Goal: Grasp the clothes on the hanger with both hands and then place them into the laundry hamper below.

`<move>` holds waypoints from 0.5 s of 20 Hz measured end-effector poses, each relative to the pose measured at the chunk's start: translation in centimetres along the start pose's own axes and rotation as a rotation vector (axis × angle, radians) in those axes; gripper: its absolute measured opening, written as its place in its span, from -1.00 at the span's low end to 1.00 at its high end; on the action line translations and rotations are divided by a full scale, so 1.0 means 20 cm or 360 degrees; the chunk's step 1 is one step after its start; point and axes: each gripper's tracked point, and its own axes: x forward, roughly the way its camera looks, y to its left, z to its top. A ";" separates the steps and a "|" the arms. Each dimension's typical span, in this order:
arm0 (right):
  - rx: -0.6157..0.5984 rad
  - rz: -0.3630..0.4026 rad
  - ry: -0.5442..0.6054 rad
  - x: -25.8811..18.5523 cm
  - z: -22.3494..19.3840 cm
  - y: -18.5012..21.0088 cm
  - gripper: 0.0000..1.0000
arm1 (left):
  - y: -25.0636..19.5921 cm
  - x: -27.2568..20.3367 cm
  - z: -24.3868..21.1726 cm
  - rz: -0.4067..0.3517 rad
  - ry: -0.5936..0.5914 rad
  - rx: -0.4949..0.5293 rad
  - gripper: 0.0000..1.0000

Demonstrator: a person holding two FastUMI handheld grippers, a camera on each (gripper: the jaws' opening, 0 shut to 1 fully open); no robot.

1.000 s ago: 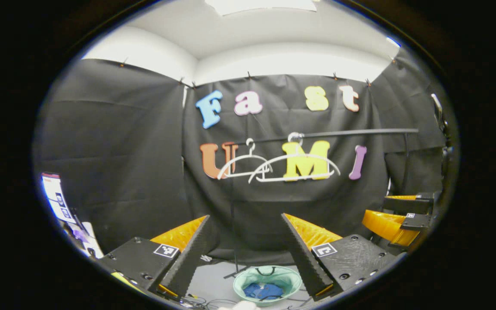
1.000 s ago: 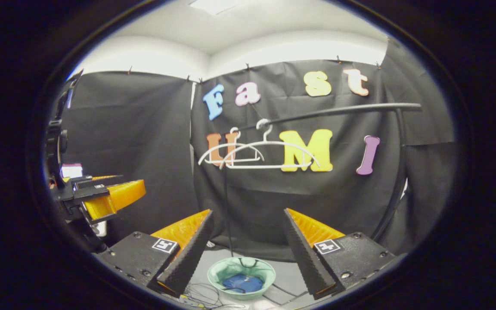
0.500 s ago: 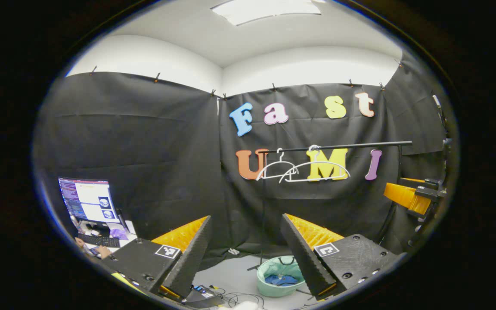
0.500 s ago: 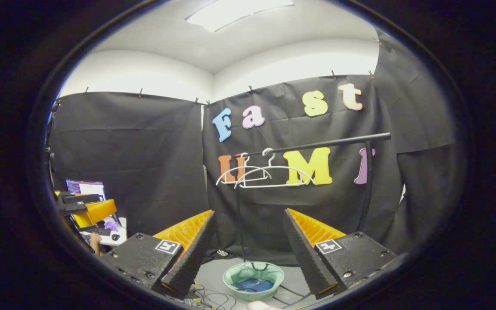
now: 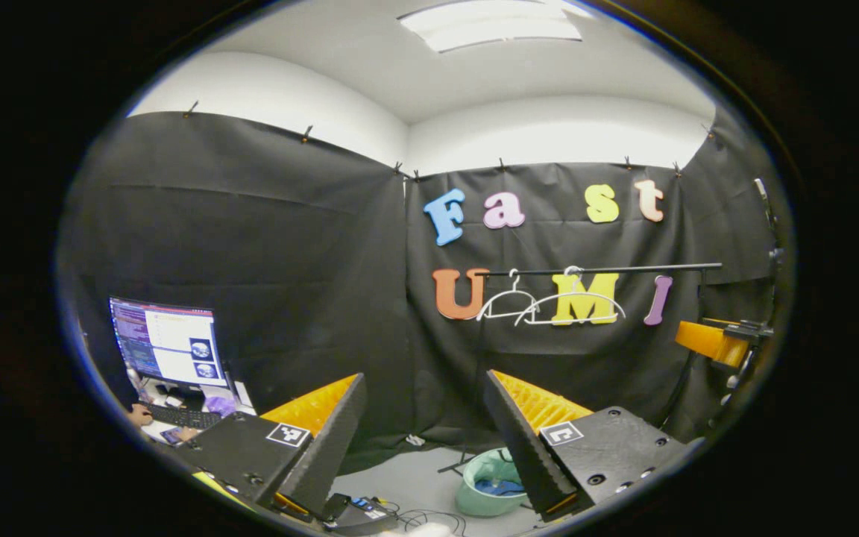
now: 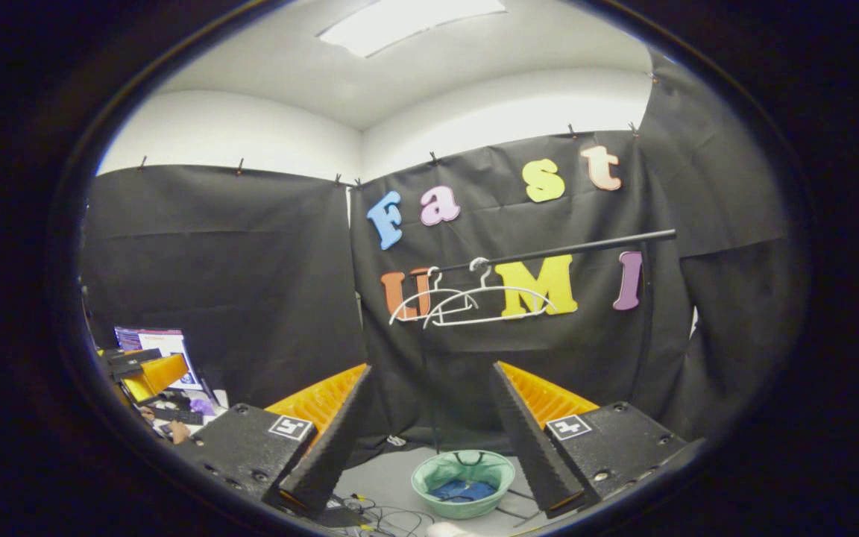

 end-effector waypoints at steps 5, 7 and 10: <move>-0.0071 -0.0021 0.0007 -0.01 0.00 0.10 0.97 | 0.06 0.02 0.01 -0.0023 -0.0006 0.0007 1.00; -0.0075 -0.0035 0.0020 -0.02 -0.01 0.11 0.98 | 0.06 0.02 0.01 -0.0046 -0.0003 -0.0016 1.00; -0.0106 -0.0067 0.0038 -0.03 -0.01 0.11 0.98 | 0.06 0.03 0.00 -0.0080 0.0004 -0.0005 1.00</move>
